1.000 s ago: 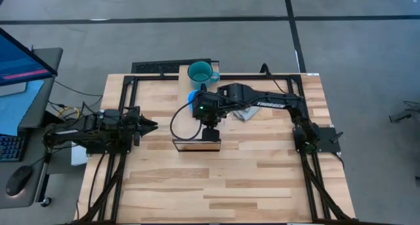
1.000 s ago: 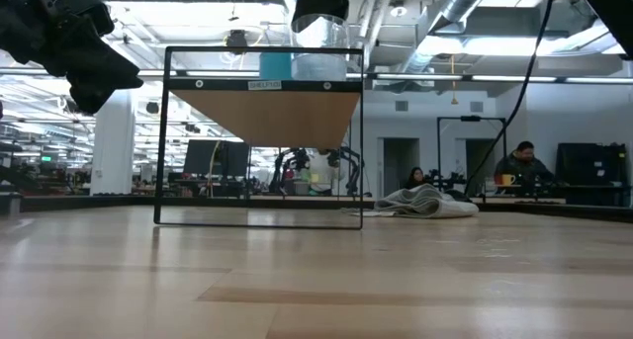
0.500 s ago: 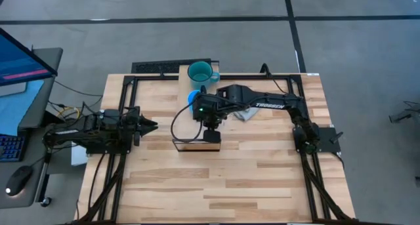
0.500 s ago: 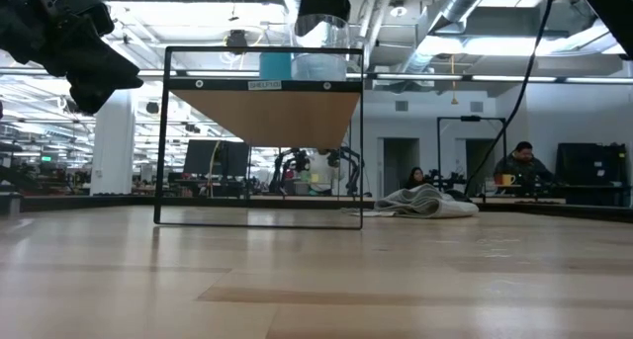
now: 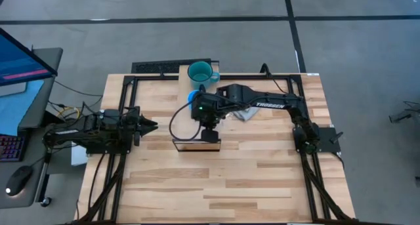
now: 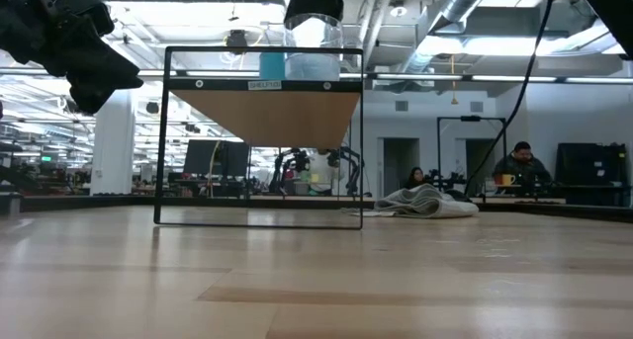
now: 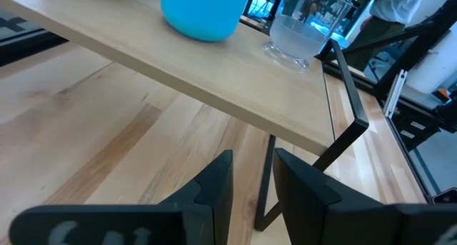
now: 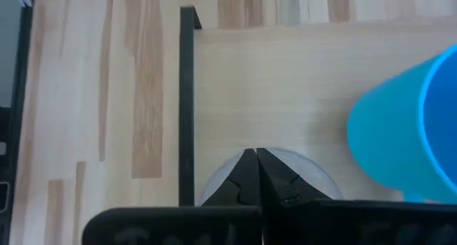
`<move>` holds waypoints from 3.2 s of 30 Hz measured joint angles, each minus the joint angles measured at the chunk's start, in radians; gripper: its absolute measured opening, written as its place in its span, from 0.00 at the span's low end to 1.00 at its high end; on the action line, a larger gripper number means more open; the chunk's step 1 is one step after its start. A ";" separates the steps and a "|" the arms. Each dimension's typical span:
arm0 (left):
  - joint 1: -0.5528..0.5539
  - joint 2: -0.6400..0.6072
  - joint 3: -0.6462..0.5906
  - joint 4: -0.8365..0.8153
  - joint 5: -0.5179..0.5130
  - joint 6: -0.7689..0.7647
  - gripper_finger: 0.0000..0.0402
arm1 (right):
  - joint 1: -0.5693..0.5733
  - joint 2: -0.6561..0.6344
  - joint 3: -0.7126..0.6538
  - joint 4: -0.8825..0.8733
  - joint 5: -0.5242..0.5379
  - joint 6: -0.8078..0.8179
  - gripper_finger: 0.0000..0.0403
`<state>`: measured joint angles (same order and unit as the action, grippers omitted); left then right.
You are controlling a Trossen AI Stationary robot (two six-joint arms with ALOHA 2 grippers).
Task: Stack small to large cups/mugs on shelf
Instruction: Put the transparent mug on the shelf, then return to Home Position
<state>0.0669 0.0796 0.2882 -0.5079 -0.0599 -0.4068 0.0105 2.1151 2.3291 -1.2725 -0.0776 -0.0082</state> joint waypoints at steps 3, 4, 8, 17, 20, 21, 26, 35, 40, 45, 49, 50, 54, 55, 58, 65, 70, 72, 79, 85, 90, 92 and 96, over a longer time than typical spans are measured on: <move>0.000 0.000 0.000 0.000 0.000 0.000 0.23 | 0.000 0.000 0.000 0.017 -0.005 0.000 0.01; 0.000 0.000 0.000 0.000 0.000 0.000 0.23 | 0.000 0.000 0.000 0.018 -0.004 0.000 0.01; 0.000 0.000 0.000 0.000 0.000 0.000 0.23 | -0.006 0.000 0.000 0.013 -0.006 0.000 0.01; 0.000 0.000 0.000 0.000 0.000 0.000 0.23 | -0.006 0.000 0.000 -0.018 -0.002 0.007 0.01; 0.000 0.000 0.000 0.000 0.000 0.000 0.23 | -0.006 0.000 0.000 -0.048 -0.001 0.007 0.01; 0.000 0.000 0.000 0.000 0.000 0.000 0.23 | -0.006 0.000 0.000 -0.043 -0.001 0.005 0.01; 0.000 0.000 0.000 0.000 0.000 0.000 0.23 | -0.006 0.000 0.000 -0.013 -0.001 0.000 0.01; 0.000 0.000 0.000 0.000 0.000 0.000 0.23 | -0.003 0.066 0.000 -0.002 -0.033 -0.022 0.01; 0.000 0.000 0.000 -0.003 0.001 0.000 0.23 | 0.002 0.085 0.009 0.002 -0.032 -0.044 0.01; 0.000 0.000 0.000 -0.002 0.000 0.003 0.23 | -0.006 0.077 0.027 0.040 -0.031 -0.045 0.01; 0.000 0.000 0.000 -0.002 0.000 0.003 0.23 | -0.007 0.072 0.027 0.040 -0.030 -0.045 0.01; 0.000 0.000 0.000 -0.002 0.000 0.003 0.23 | -0.007 0.072 0.027 0.039 -0.030 -0.045 0.01; 0.000 0.000 0.000 -0.002 0.000 0.003 0.23 | -0.006 0.069 0.027 0.035 -0.030 -0.045 0.01; 0.000 0.000 0.000 -0.002 0.000 0.003 0.23 | -0.006 0.063 0.027 0.025 -0.030 -0.045 0.01; 0.000 0.000 0.000 -0.002 0.000 0.003 0.23 | -0.006 0.030 0.026 0.035 -0.028 -0.045 0.01; 0.000 0.000 0.000 -0.001 0.000 0.003 0.23 | -0.006 -0.093 0.027 0.044 0.002 -0.021 0.01; 0.000 0.000 0.000 0.007 0.000 0.003 0.23 | 0.007 -0.195 0.028 0.022 0.105 -0.019 0.00; 0.000 0.000 0.000 0.011 0.000 0.003 0.23 | 0.009 -0.229 0.010 0.017 0.108 -0.015 0.00; 0.000 0.000 0.000 0.165 -0.005 0.079 0.23 | 0.007 -0.413 -0.226 0.071 0.191 0.046 0.00; 0.000 0.000 0.000 0.219 -0.012 0.133 0.23 | 0.008 -0.658 -0.674 0.416 0.189 0.111 0.00; 0.000 0.000 0.000 0.215 -0.065 0.134 0.23 | 0.009 -0.849 -1.020 0.700 0.188 0.181 0.00; 0.000 0.000 0.000 0.215 -0.101 0.134 0.23 | 0.011 -0.917 -1.141 0.822 0.186 0.200 0.01; 0.000 0.000 0.000 0.209 -0.149 0.134 0.23 | 0.009 -1.033 -1.357 1.009 0.184 0.242 0.00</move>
<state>0.0673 0.0795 0.2886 -0.2988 -0.2092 -0.2729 0.0193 1.0823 0.9719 -0.2636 0.1069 0.2336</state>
